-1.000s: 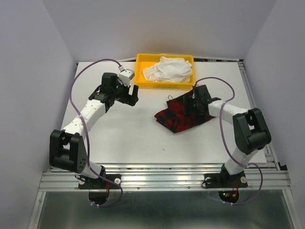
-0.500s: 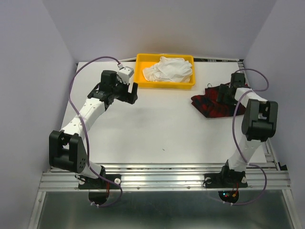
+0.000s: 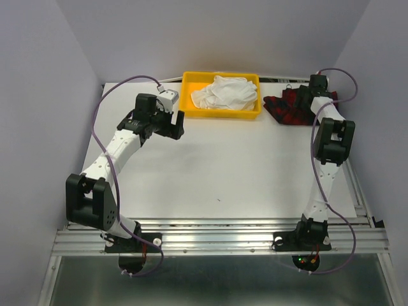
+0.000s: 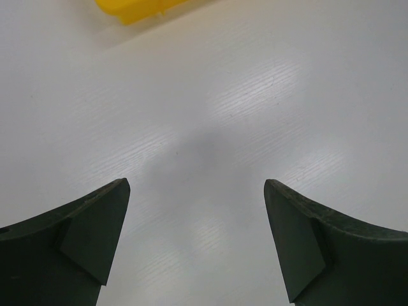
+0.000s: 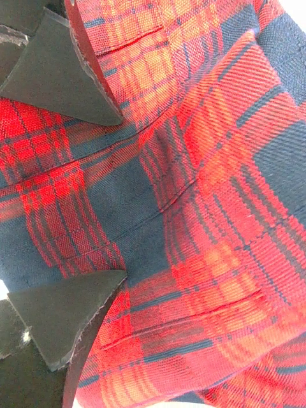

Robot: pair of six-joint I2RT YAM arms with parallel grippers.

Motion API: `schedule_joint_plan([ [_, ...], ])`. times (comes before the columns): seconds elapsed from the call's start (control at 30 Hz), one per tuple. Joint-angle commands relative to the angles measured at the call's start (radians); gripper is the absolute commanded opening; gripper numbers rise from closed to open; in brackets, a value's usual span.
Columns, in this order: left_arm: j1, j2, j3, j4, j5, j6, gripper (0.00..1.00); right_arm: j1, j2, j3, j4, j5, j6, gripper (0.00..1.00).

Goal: Fold and stack the skirts
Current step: Neatly place the folded skirt to the corner

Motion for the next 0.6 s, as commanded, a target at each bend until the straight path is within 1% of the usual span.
schedule_joint_plan([
  [0.0, 0.003, -0.004, 0.001, 0.007, -0.004, -0.003, 0.98, -0.002, 0.185, 0.095, -0.099, 0.009, 0.021, 1.00],
  [0.13, 0.006, 0.007, -0.004, 0.007, -0.023, 0.010, 0.98, -0.002, 0.231, 0.218, -0.085, -0.068, 0.000, 1.00],
  [0.2, 0.009, 0.012, -0.001, 0.007, -0.023, 0.015, 0.98, -0.002, 0.224, 0.239, -0.083, -0.112, -0.003, 1.00],
  [0.3, 0.011, 0.018, 0.022, 0.001, -0.020, 0.023, 0.98, -0.002, 0.160, 0.230, -0.082, -0.181, -0.017, 1.00],
  [0.37, 0.011, 0.024, 0.053, -0.001, -0.026, 0.029, 0.98, -0.002, 0.061, 0.186, -0.080, -0.232, -0.019, 1.00],
  [0.43, 0.015, 0.026, 0.093, 0.004, -0.046, 0.039, 0.98, -0.002, -0.024, 0.140, -0.068, -0.330, -0.023, 1.00],
  [0.47, 0.018, 0.023, 0.103, 0.012, -0.053, 0.049, 0.98, -0.002, -0.117, 0.094, -0.053, -0.407, -0.028, 1.00],
  [0.53, 0.023, 0.029, 0.149, 0.030, -0.070, 0.082, 0.98, -0.002, -0.207, 0.036, -0.034, -0.500, -0.055, 1.00],
  [0.57, 0.026, 0.036, 0.166, 0.030, -0.075, 0.093, 0.98, -0.002, -0.247, 0.022, -0.036, -0.518, -0.068, 1.00],
])
